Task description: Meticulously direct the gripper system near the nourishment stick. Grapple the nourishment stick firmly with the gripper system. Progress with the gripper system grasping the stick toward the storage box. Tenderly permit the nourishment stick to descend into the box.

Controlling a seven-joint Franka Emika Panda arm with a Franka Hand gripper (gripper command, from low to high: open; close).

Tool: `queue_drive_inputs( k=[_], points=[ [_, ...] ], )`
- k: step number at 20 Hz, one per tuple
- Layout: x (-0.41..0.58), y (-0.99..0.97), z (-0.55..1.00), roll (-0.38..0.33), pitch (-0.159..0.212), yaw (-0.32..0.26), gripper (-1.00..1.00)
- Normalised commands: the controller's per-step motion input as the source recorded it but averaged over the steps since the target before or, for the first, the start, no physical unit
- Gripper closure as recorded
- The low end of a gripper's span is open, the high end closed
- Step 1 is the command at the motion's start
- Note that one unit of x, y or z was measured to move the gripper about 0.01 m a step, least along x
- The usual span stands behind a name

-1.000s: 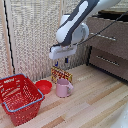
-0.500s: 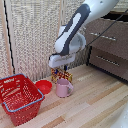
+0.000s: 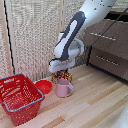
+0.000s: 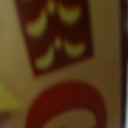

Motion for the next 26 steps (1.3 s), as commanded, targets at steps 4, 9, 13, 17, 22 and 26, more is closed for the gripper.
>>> queue_drive_inputs(
  k=[4,9,13,17,22,26],
  points=[
    [0.0,-0.01,0.01,0.003,0.0,-0.024,1.0],
    [0.017,-0.03,0.18,0.006,0.0,-0.064,1.0],
    [0.117,-0.17,0.53,0.019,-0.014,-0.02,1.0],
    [0.209,-0.2,0.92,0.01,-0.002,0.01,1.0],
    [0.069,-0.05,1.0,0.028,-0.011,0.0,1.0],
    [-0.169,0.29,0.9,0.08,0.016,-0.002,1.0]
  ],
)
